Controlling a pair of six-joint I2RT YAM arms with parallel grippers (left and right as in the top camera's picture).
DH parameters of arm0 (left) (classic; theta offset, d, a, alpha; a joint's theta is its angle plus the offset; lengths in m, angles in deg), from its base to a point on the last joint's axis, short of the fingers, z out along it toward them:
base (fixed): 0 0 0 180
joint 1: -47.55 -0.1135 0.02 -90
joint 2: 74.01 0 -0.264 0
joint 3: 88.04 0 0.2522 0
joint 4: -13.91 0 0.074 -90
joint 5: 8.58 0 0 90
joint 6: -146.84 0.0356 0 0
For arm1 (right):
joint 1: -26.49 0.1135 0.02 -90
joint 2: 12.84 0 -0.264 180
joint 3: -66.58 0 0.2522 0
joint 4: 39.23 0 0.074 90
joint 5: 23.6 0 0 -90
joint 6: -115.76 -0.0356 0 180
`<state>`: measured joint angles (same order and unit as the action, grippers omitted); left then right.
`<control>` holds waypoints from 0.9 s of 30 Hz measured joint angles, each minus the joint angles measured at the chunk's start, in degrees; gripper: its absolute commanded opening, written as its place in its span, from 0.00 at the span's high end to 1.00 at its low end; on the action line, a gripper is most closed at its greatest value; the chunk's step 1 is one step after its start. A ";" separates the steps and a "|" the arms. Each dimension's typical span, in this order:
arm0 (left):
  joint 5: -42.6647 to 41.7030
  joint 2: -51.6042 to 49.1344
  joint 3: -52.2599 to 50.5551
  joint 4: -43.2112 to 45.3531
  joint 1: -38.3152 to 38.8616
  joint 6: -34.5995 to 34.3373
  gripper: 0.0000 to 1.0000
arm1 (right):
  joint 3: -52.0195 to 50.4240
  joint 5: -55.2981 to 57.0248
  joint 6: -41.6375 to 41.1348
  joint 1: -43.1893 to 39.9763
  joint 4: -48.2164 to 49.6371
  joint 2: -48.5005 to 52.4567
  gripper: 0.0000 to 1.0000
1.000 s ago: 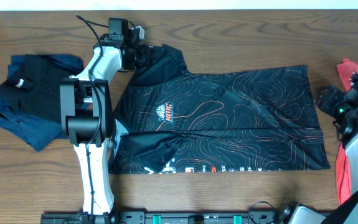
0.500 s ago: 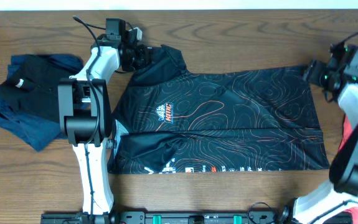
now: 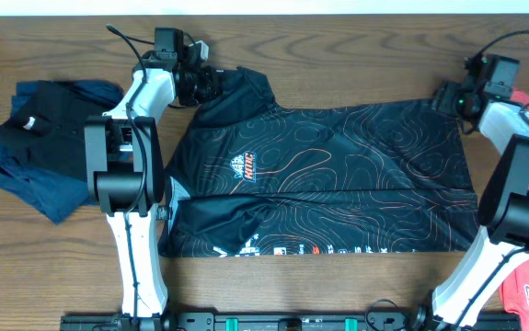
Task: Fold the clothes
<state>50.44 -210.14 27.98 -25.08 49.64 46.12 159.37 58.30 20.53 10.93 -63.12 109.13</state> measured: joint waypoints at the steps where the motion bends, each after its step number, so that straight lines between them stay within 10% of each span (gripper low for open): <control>1: -0.04 0.00 0.00 -0.02 0.00 0.00 0.94 | 0.02 0.00 0.04 0.42 0.39 0.31 0.34; 20: -0.20 0.00 0.00 -0.55 -0.02 0.00 0.94 | 0.11 3.30 -0.02 1.33 3.26 2.62 0.49; 27: -0.37 0.00 0.00 -0.70 -0.07 0.00 0.94 | 0.72 4.31 -0.46 1.31 3.08 3.17 0.99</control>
<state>50.07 -210.14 27.98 -25.78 49.57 46.12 160.09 62.61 20.07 12.25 -60.04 112.30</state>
